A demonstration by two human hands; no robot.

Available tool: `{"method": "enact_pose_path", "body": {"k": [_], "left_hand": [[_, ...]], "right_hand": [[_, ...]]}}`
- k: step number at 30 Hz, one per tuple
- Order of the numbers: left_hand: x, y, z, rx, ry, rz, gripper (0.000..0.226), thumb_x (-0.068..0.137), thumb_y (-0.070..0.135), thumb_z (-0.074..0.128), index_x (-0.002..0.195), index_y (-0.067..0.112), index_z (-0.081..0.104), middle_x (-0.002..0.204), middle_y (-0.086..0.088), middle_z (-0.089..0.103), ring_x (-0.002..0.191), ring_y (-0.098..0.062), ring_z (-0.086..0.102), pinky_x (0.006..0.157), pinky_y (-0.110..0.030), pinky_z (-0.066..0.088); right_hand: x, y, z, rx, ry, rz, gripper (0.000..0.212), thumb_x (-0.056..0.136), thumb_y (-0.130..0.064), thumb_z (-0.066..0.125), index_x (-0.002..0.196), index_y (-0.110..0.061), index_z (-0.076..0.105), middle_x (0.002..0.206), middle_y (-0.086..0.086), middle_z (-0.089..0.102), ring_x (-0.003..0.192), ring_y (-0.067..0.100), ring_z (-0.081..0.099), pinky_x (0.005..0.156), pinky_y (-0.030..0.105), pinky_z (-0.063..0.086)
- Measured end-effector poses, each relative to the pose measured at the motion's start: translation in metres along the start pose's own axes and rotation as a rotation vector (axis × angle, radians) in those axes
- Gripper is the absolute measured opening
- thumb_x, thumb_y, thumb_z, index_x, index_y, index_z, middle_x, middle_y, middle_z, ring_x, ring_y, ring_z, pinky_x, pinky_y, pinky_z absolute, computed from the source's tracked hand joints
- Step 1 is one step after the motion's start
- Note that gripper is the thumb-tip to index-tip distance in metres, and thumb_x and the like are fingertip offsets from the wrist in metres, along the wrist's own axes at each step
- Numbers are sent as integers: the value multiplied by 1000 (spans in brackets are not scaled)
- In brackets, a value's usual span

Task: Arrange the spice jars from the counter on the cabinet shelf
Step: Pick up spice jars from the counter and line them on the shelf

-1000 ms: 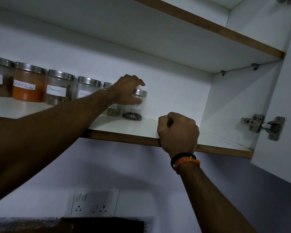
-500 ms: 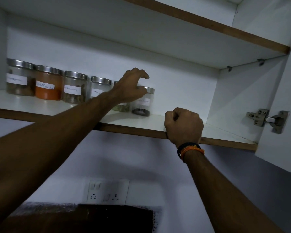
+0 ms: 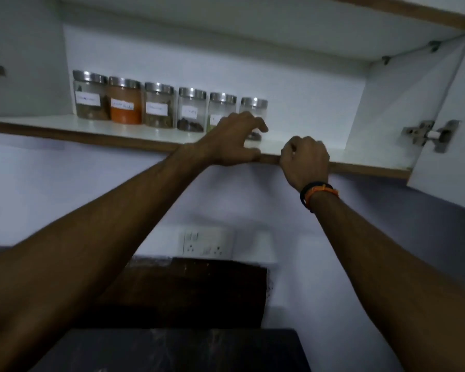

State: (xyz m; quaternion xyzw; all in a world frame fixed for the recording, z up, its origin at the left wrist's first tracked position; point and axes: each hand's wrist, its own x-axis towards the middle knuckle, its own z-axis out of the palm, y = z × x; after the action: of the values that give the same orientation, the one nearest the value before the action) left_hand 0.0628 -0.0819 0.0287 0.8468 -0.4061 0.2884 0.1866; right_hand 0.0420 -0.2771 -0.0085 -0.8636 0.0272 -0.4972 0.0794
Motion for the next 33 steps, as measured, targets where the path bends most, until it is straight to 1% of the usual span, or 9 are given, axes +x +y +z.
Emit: {"method": "enact_pose_path", "body": {"k": [6, 8, 11, 13, 17, 22, 25, 29, 33], "left_hand": [[-53, 25, 6, -8, 50, 21, 55, 82, 32, 63, 133, 12, 59, 129, -10, 59, 123, -27, 50, 108, -41, 35], [-68, 31, 14, 75, 35, 49, 53, 85, 31, 64, 134, 12, 58, 134, -11, 55, 133, -29, 43, 114, -42, 27], [-89, 38, 28, 139, -13, 63, 55, 87, 29, 64, 140, 16, 54, 152, -10, 42, 149, -31, 23, 123, -46, 11], [-104, 44, 40, 134, -44, 58, 55, 88, 29, 63, 141, 16, 53, 156, -12, 38, 152, -32, 17, 124, -48, 8], [-140, 52, 72, 11, -137, -3, 57, 88, 27, 64, 143, 17, 50, 156, -12, 38, 151, -32, 19, 122, -47, 13], [-207, 62, 126, -157, -348, -125, 63, 83, 36, 60, 142, 17, 50, 145, -10, 50, 140, -30, 35, 115, -41, 24], [-251, 71, 162, -179, -579, -194, 62, 87, 32, 67, 144, 18, 47, 142, -11, 51, 134, -30, 41, 113, -49, 33], [-304, 93, 204, -246, -964, -268, 51, 92, 26, 66, 140, 17, 49, 135, -10, 57, 122, -27, 56, 102, -42, 48], [-353, 111, 231, -334, -1129, -343, 43, 96, 20, 62, 137, 15, 50, 137, -11, 55, 122, -28, 56, 94, -35, 45]], "right_hand": [[-32, -11, -21, -26, -65, -29, 30, 92, -18, 45, 106, -4, 67, 102, 18, 68, 97, 38, 56, 87, 39, 38], [-49, -11, -25, 31, -108, -42, 40, 86, -15, 51, 122, -4, 64, 116, 18, 67, 110, 37, 55, 98, 37, 38], [-83, -11, -28, 112, -167, -15, 63, 82, -13, 58, 144, -10, 47, 149, 16, 45, 137, 35, 38, 110, 42, 35], [-113, -8, -27, 133, -198, 35, 67, 82, -14, 59, 147, -14, 44, 154, 16, 37, 139, 35, 36, 110, 46, 38], [-190, -1, -15, 159, -338, 145, 58, 84, -13, 60, 141, -14, 50, 143, 14, 44, 125, 34, 47, 102, 45, 45], [-306, 13, -3, 203, -627, 285, 45, 84, -9, 61, 129, -9, 60, 129, 16, 53, 112, 33, 57, 95, 38, 49], [-375, 16, 1, 165, -794, 406, 34, 89, -14, 60, 123, -11, 66, 125, 15, 60, 115, 33, 58, 101, 37, 46], [-469, 18, -1, 9, -1092, 219, 26, 89, -18, 54, 109, -13, 71, 115, 14, 66, 110, 33, 59, 95, 36, 45], [-535, 12, -12, -61, -1205, 219, 37, 90, -37, 50, 125, -27, 62, 124, 2, 60, 120, 25, 50, 98, 34, 42]]}}
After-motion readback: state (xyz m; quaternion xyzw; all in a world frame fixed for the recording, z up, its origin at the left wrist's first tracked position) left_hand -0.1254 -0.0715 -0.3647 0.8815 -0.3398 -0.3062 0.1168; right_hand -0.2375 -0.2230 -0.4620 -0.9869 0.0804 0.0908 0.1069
